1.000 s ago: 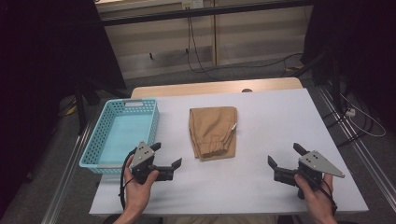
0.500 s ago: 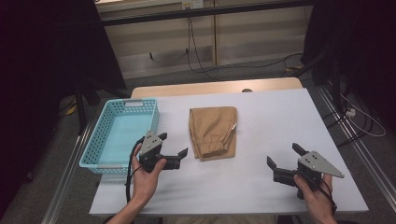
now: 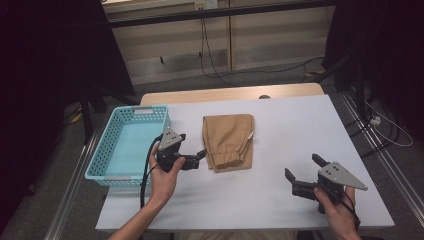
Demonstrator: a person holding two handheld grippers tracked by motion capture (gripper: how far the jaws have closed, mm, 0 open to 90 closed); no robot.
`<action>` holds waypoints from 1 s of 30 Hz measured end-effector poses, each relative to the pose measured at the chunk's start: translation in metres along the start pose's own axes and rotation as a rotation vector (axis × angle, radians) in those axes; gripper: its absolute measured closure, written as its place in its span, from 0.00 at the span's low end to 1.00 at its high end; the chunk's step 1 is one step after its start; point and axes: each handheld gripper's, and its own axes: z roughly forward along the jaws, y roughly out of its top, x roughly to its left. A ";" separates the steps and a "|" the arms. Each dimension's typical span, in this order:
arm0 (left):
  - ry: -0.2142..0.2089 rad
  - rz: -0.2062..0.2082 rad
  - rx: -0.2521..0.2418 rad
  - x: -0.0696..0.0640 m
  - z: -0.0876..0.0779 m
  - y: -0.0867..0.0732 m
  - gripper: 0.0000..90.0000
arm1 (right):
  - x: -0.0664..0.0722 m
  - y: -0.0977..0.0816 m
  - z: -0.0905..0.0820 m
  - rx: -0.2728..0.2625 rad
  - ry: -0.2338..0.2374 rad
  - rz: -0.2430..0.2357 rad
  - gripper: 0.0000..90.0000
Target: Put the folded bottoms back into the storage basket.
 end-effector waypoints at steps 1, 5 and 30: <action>0.001 0.008 -0.004 -0.001 0.002 0.002 0.08 | 0.000 0.000 0.000 0.001 0.000 0.001 0.02; -0.012 -0.003 -0.010 0.001 0.012 0.006 0.08 | 0.000 0.000 0.000 0.003 0.004 0.001 0.02; 0.032 -0.126 0.215 0.041 0.075 0.017 0.09 | 0.000 -0.002 0.001 0.025 0.024 0.000 0.02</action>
